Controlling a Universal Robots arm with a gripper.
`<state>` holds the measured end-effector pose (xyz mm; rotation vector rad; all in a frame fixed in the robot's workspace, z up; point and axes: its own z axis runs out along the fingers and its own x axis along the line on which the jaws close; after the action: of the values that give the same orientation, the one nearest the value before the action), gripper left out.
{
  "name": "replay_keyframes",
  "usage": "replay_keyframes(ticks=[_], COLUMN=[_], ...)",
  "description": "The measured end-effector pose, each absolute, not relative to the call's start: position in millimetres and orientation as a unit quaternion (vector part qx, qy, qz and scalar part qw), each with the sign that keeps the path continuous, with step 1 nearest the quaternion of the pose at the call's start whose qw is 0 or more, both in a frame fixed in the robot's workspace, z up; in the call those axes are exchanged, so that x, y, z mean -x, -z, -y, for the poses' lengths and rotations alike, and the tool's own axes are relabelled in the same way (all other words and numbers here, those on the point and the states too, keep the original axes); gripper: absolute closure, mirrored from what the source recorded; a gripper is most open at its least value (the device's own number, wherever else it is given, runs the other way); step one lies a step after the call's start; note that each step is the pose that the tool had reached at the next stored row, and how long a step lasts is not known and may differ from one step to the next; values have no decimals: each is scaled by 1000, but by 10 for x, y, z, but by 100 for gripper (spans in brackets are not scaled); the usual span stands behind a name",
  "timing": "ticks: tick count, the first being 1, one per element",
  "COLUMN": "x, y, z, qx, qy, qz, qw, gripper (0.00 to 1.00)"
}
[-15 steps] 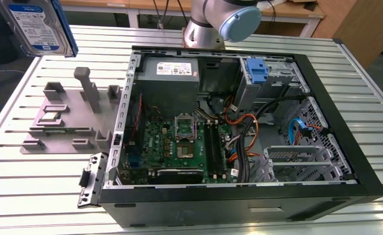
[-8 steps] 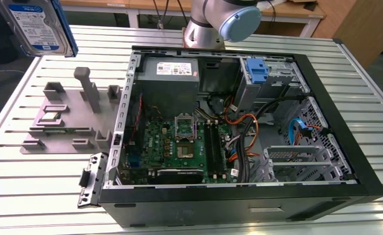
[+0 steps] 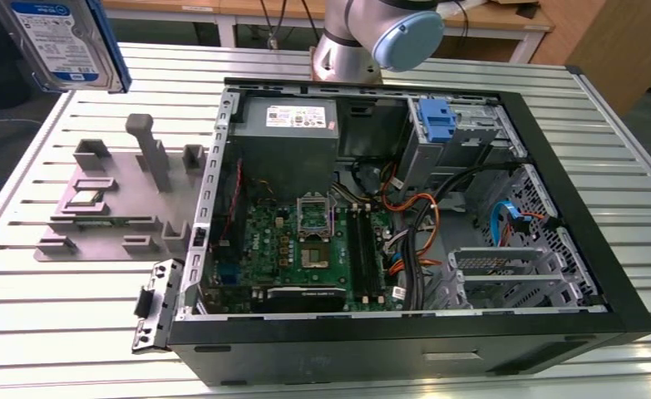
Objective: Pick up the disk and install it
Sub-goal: 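Pick up the disk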
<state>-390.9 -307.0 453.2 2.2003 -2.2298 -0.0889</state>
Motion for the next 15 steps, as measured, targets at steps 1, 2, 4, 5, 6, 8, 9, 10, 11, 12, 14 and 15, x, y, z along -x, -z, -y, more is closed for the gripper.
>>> replay_keyframes(ticks=[1, 2, 4, 5, 6, 8, 9, 10, 11, 12, 14, 15], x=[3909, 3909, 3909, 3909, 3909, 3909, 3909, 3909, 3909, 3909, 3908, 3903], y=[-4543, -4553, -4572, -4587, -4601, -4627, -4635, -4637, -4637, -4637, -4638, -4639], z=[3070, 3070, 3070, 3070, 3070, 3070, 3070, 3070, 3070, 3070, 3070, 3070], qx=[-702, -702, -702, -702, -702, -702, -702, -702, -702, -702, -702, -702], qy=[28, 28, 28, 28, 28, 28, 28, 28, 28, 28, 28, 28], qz=[712, 712, 712, 712, 712, 712, 712, 712, 712, 712, 712, 711], qw=[4, 4, 4, 4, 4, 4, 4, 4, 4, 4, 4, 4], gripper=[65, 65, 65, 65, 65, 65, 65, 65, 65, 65, 65, 65])
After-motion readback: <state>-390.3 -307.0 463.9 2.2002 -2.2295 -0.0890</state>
